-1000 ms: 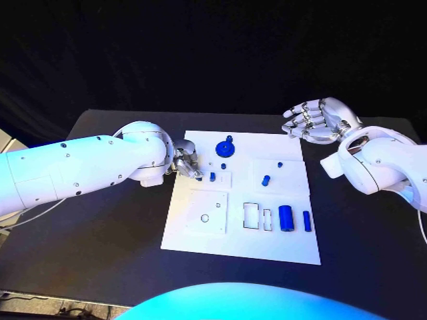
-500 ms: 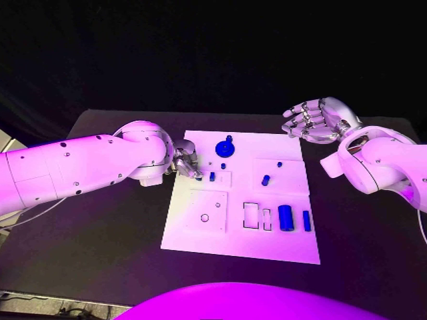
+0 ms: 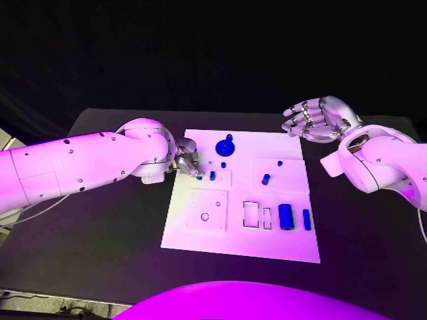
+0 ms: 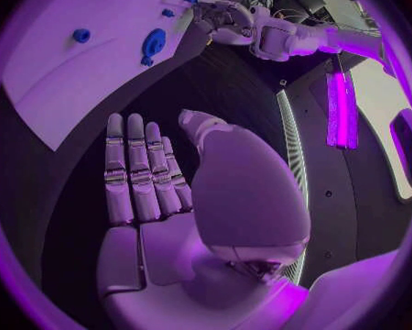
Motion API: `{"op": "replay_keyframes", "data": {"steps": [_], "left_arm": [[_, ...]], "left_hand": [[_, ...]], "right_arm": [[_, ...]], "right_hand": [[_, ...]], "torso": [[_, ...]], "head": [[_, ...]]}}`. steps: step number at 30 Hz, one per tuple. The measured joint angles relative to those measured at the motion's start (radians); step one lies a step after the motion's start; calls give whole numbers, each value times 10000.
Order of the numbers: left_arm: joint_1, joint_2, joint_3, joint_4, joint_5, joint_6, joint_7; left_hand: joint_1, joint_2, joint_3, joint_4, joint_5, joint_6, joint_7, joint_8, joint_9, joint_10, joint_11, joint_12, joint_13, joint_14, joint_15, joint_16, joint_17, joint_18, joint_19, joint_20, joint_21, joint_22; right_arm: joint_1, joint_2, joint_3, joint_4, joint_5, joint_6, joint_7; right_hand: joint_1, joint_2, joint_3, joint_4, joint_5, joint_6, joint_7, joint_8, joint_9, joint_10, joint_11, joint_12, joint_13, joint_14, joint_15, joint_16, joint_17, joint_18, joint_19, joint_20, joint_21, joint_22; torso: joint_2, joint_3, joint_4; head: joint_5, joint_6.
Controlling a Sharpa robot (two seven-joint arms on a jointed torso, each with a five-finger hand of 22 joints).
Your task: Assemble the parts on the task board
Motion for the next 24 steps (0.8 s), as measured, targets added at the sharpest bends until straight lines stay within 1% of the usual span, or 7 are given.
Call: {"op": "replay_keyframes", "data": {"steps": [10, 11, 15, 16, 19, 20, 24], "left_arm": [[24, 116, -27, -140, 127, 29, -92], [31, 133, -37, -165, 163, 14, -106], [41, 168, -58, -218, 254, -33, -134], [41, 174, -62, -227, 274, -49, -137], [44, 190, -76, -259, 322, -99, -160], [45, 193, -78, -264, 334, -111, -164], [49, 203, -88, -292, 378, -144, -186]], "left_hand": [[-42, -41, 27, 27, 22, 40, -4, 27, -9, 4, 3, 0, 11, 0, 0, 39, 0, 0, 25, -25, 35, 0], [-110, -109, 28, 27, 64, 98, -30, 29, -24, 67, -3, 14, 22, 0, 0, 39, 0, 0, 35, -36, 35, 0], [-295, -178, 29, 26, 65, 140, -70, 53, -39, 91, -18, 38, 39, 0, 0, 39, 0, 0, 36, -36, 34, 0], [-382, -220, 331, -276, 63, 158, -85, 22, -40, 108, -35, 38, 45, 0, 1, 39, 0, 0, 35, -35, 35, 0], [-634, -344, 350, -298, 64, 251, -146, -1, -40, 160, -55, 38, 45, 0, 0, 39, 0, 0, 36, -36, 35, 0], [-666, -375, 523, -481, 63, 255, -148, 0, -40, 161, -55, 38, 45, -21, -20, 39, 0, 0, 35, -35, 35, 0], [-947, -446, 394, -624, 48, 371, -196, -70, -55, 197, -90, 38, 56, 3, -76, 39, 0, 0, 71, -71, 34, -1]], "right_arm": [[0, -6, 0, 8, 1, 1, 0], [0, -7, 0, 10, 1, 1, 1], [0, -11, 0, 15, 1, 1, 2], [0, -12, 0, 17, 1, 1, 2], [0, -16, 0, 24, 1, 2, 2], [0, -18, 0, 26, 1, 2, 2], [0, -24, 0, 37, 2, 2, 3]], "right_hand": [[0, 0, 0, 0, 0, 0, 0, 0, 1, 0, 0, 0, 1, 0, 0, 0, 0, 0, 0, 0, 0, 1], [0, 0, 0, 0, 0, 0, 0, 0, 1, 0, 0, 0, 1, 0, 0, 0, 1, 0, 0, 0, 0, 1], [-1, 1, -4, -4, 0, 0, 0, -23, 1, 0, 0, 0, 1, 0, 0, 0, -9, -1, 0, 0, 0, -19], [-1, 1, -27, -27, 0, 0, 0, -40, 0, 0, 0, 0, 1, 0, 0, 0, -18, 0, 0, 0, 0, -34], [-54, 53, -28, -28, 0, 0, 0, -40, 1, 0, 0, 0, 1, 0, 0, 0, -19, 0, 0, 0, 0, -38], [-54, 54, -28, -28, 0, 0, 0, -40, 1, 0, 0, 0, 1, 0, 0, 0, -19, 0, 0, 0, 0, -38], [-54, 53, -28, -28, 0, 0, 0, -40, -2, 0, 0, 0, 2, 0, 0, 0, -19, 0, 0, 0, 0, -38]], "torso": [[0, 0, -2], [0, 0, -2], [0, -2, -1], [0, -3, -1], [0, -5, 0], [0, -5, 0], [3, -5, 5]], "head": [[-33, -24], [-35, -24], [-49, -26], [-55, -27], [-60, -28], [-61, -28], [-77, -38]]}}
